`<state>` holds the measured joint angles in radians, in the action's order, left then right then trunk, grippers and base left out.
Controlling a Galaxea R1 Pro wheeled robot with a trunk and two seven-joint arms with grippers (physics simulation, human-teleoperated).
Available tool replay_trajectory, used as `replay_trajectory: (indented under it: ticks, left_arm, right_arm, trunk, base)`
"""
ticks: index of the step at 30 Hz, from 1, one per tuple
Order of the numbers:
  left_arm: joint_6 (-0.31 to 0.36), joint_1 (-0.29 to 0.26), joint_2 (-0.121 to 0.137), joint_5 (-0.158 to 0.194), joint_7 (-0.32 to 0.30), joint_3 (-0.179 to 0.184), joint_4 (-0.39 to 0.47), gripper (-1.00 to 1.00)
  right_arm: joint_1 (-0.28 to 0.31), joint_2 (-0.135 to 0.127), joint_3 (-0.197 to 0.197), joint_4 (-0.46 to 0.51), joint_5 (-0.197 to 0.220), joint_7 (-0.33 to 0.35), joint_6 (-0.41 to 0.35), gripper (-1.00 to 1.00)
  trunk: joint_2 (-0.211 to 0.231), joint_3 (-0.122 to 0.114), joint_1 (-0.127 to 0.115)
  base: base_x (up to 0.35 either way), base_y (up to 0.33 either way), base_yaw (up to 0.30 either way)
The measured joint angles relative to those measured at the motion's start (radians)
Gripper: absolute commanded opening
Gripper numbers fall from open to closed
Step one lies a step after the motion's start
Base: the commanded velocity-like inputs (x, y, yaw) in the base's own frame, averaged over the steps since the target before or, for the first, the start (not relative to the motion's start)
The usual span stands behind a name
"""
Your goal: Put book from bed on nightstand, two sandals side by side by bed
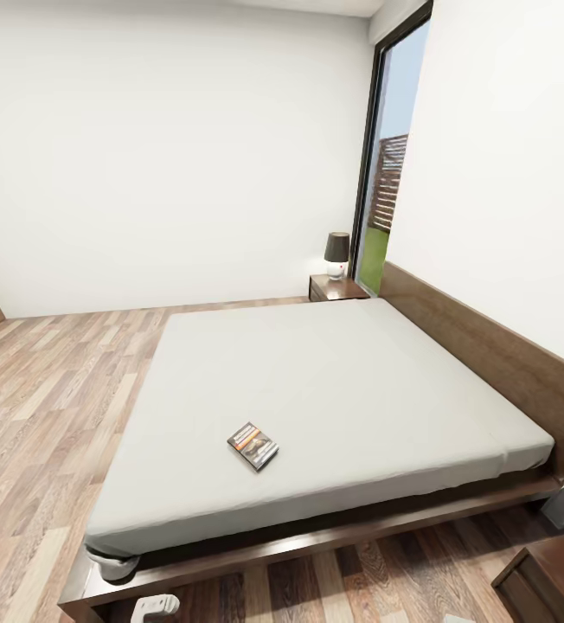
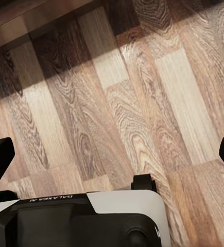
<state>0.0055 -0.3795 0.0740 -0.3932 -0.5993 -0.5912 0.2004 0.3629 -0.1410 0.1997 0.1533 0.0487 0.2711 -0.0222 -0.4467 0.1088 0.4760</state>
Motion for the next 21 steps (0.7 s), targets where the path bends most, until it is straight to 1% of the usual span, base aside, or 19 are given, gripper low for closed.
replay_trajectory:
  ticks: [7,21]
  left_arm:
    - [0.000,0.000,0.000,0.000,0.000,0.000,0.000,1.00]
    - [0.000,0.000,0.000,0.000,0.000,0.000,0.000,1.00]
  right_arm:
    - [0.000,0.000,0.000,0.000,0.000,0.000,0.000,1.00]
    - [0.000,-0.001,0.000,0.000,0.000,0.000,0.000,1.00]
  trunk:
    - [0.049,-0.022,-0.027]
    - [0.049,-0.022,-0.027]
  base:
    - [0.000,0.000,0.000]
    - [0.000,0.000,0.000]
